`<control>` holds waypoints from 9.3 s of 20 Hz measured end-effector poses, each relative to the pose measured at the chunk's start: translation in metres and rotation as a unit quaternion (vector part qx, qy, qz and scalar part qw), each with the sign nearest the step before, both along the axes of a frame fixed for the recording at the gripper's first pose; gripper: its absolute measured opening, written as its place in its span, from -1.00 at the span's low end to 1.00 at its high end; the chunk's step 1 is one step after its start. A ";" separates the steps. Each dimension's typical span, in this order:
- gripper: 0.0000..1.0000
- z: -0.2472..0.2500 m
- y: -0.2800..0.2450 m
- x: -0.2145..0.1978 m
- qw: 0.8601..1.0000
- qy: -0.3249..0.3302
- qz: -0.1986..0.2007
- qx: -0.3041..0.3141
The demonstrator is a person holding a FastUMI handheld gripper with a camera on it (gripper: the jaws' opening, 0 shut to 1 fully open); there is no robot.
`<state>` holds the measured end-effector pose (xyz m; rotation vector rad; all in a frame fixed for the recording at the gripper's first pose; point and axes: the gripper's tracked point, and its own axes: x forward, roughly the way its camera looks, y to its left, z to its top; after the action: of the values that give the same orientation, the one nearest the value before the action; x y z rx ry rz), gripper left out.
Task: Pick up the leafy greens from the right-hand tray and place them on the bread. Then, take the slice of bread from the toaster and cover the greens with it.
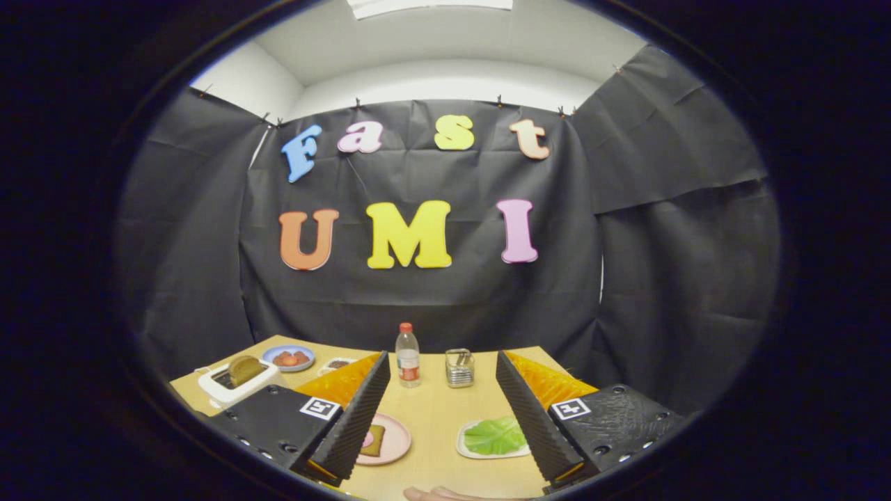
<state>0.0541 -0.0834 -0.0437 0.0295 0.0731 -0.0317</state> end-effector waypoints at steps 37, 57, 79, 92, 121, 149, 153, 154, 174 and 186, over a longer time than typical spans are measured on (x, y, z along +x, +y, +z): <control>0.40 -0.288 -0.142 0.158 0.921 0.381 -0.084 -0.026; -1.00 -0.199 -0.110 0.122 0.948 0.296 -0.096 -0.059; -0.99 -0.183 -0.010 0.058 0.968 0.243 -0.058 -0.001; 0.92 -0.290 0.011 0.033 0.946 0.308 -0.087 0.043; -0.99 -0.205 0.106 0.042 0.987 0.158 0.016 -0.010; 0.54 -0.252 0.210 0.064 0.970 0.241 0.039 -0.006; 0.87 -0.203 0.208 0.042 0.979 0.203 0.020 -0.011; 0.89 -0.190 0.209 0.036 0.981 0.193 0.019 -0.006; 0.88 -0.064 0.353 0.035 0.992 0.109 0.063 -0.005; 0.47 -0.125 0.413 0.086 0.968 0.229 0.102 0.006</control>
<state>0.1398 0.3299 -0.1685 0.0259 0.5396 0.1692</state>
